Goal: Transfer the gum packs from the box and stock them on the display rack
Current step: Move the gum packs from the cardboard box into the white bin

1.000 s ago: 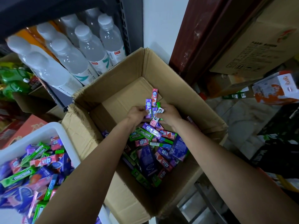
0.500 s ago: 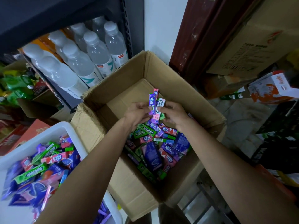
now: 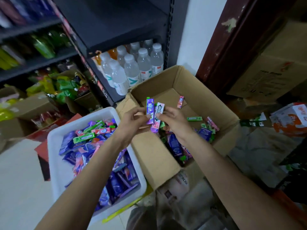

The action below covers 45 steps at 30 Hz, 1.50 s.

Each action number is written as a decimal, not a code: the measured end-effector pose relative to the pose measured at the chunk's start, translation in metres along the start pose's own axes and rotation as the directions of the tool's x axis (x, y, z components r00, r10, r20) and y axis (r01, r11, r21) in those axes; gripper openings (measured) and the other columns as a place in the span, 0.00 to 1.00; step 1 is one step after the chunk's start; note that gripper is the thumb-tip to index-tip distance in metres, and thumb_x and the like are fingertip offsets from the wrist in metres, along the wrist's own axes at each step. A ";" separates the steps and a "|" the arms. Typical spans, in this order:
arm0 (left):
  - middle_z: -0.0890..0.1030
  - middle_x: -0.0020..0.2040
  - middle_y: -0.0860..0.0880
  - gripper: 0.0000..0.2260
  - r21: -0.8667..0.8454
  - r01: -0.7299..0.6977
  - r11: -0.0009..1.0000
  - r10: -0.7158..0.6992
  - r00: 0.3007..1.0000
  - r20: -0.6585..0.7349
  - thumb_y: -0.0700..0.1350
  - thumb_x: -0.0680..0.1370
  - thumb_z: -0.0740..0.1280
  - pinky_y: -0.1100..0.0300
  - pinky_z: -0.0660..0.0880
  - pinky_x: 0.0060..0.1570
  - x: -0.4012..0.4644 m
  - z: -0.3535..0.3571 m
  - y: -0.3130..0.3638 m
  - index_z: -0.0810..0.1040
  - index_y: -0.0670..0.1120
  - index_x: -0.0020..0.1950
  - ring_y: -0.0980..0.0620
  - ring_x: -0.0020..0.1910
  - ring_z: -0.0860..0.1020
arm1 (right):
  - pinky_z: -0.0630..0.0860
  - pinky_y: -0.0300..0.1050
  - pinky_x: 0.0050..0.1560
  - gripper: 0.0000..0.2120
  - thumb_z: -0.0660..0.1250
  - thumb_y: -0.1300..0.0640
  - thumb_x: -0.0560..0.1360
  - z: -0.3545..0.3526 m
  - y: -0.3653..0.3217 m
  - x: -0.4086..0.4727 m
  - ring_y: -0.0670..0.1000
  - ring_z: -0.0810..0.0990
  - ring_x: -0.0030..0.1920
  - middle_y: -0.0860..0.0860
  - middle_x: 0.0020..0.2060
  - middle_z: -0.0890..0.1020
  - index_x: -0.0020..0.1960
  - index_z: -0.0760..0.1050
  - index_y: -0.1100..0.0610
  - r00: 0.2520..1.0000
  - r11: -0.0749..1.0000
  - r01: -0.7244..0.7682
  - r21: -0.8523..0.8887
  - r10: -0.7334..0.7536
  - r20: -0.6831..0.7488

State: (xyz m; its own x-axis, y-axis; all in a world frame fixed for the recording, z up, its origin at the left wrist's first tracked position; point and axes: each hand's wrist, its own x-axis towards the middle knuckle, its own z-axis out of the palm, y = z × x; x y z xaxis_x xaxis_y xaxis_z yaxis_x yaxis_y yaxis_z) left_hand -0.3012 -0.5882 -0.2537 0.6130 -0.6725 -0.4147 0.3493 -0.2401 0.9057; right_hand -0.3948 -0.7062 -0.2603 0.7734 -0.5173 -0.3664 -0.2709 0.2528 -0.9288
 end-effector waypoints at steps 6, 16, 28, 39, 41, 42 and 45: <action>0.79 0.43 0.46 0.08 0.053 0.023 0.998 -0.017 0.992 -0.123 0.37 0.78 0.64 0.58 0.81 0.42 -0.068 -0.061 -0.024 0.72 0.42 0.57 0.53 0.36 0.80 | 0.71 0.34 0.29 0.07 0.65 0.63 0.76 0.074 0.021 -0.040 0.43 0.77 0.37 0.48 0.40 0.80 0.49 0.75 0.53 0.990 0.997 -0.031 -0.072 0.040 0.132; 0.77 0.52 0.42 0.16 0.606 0.037 0.795 0.023 0.996 -0.092 0.37 0.76 0.67 0.49 0.79 0.49 -0.111 -0.139 -0.115 0.71 0.41 0.63 0.40 0.45 0.80 | 0.78 0.49 0.40 0.23 0.66 0.67 0.75 0.162 0.122 -0.081 0.54 0.76 0.49 0.55 0.53 0.74 0.67 0.66 0.55 0.974 0.958 -0.218 -0.184 0.225 0.018; 0.76 0.59 0.43 0.14 0.874 -0.184 0.449 0.230 0.969 0.086 0.43 0.77 0.67 0.51 0.74 0.52 -0.121 -0.153 -0.126 0.75 0.43 0.62 0.43 0.54 0.76 | 0.75 0.44 0.48 0.13 0.65 0.64 0.75 0.153 0.136 -0.098 0.51 0.77 0.49 0.53 0.49 0.78 0.59 0.75 0.59 0.988 0.856 -0.101 -0.507 0.025 -0.154; 0.80 0.41 0.49 0.05 0.473 -0.346 0.810 0.367 0.929 0.049 0.40 0.77 0.65 0.57 0.75 0.47 -0.071 -0.054 -0.030 0.78 0.48 0.49 0.49 0.43 0.81 | 0.73 0.38 0.35 0.09 0.62 0.65 0.76 0.049 0.043 -0.091 0.46 0.77 0.40 0.50 0.40 0.79 0.52 0.77 0.57 0.935 0.923 0.085 -0.376 -0.205 -0.291; 0.80 0.40 0.49 0.05 0.453 -0.342 0.823 0.360 0.932 0.048 0.40 0.76 0.65 0.53 0.76 0.49 -0.045 -0.020 -0.019 0.77 0.50 0.47 0.47 0.43 0.80 | 0.74 0.43 0.42 0.09 0.62 0.67 0.75 0.016 0.033 -0.072 0.47 0.77 0.40 0.50 0.39 0.79 0.50 0.77 0.59 0.919 0.919 0.086 -0.384 -0.222 -0.326; 0.80 0.41 0.49 0.05 0.455 -0.335 0.825 0.351 0.935 0.053 0.41 0.76 0.65 0.52 0.76 0.50 -0.031 -0.003 -0.014 0.77 0.51 0.47 0.47 0.43 0.80 | 0.75 0.46 0.46 0.09 0.62 0.67 0.75 -0.001 0.030 -0.061 0.48 0.78 0.42 0.51 0.40 0.80 0.48 0.77 0.56 0.915 0.912 0.078 -0.403 -0.226 -0.334; 0.81 0.48 0.46 0.07 0.528 -0.224 0.819 0.245 0.969 0.032 0.41 0.77 0.64 0.57 0.72 0.54 0.016 0.046 -0.011 0.79 0.46 0.53 0.47 0.51 0.79 | 0.75 0.51 0.54 0.09 0.63 0.64 0.75 -0.050 0.029 -0.022 0.52 0.79 0.49 0.52 0.45 0.80 0.50 0.74 0.51 0.940 0.894 0.000 -0.449 -0.154 -0.306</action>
State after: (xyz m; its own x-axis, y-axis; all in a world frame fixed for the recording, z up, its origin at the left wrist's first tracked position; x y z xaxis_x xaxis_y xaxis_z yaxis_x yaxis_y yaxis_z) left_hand -0.3277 -0.6282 -0.2658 0.6571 -0.7326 -0.1774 -0.2257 -0.4158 0.8810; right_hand -0.4480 -0.7281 -0.2822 0.5929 -0.7751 -0.2185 -0.4991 -0.1408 -0.8550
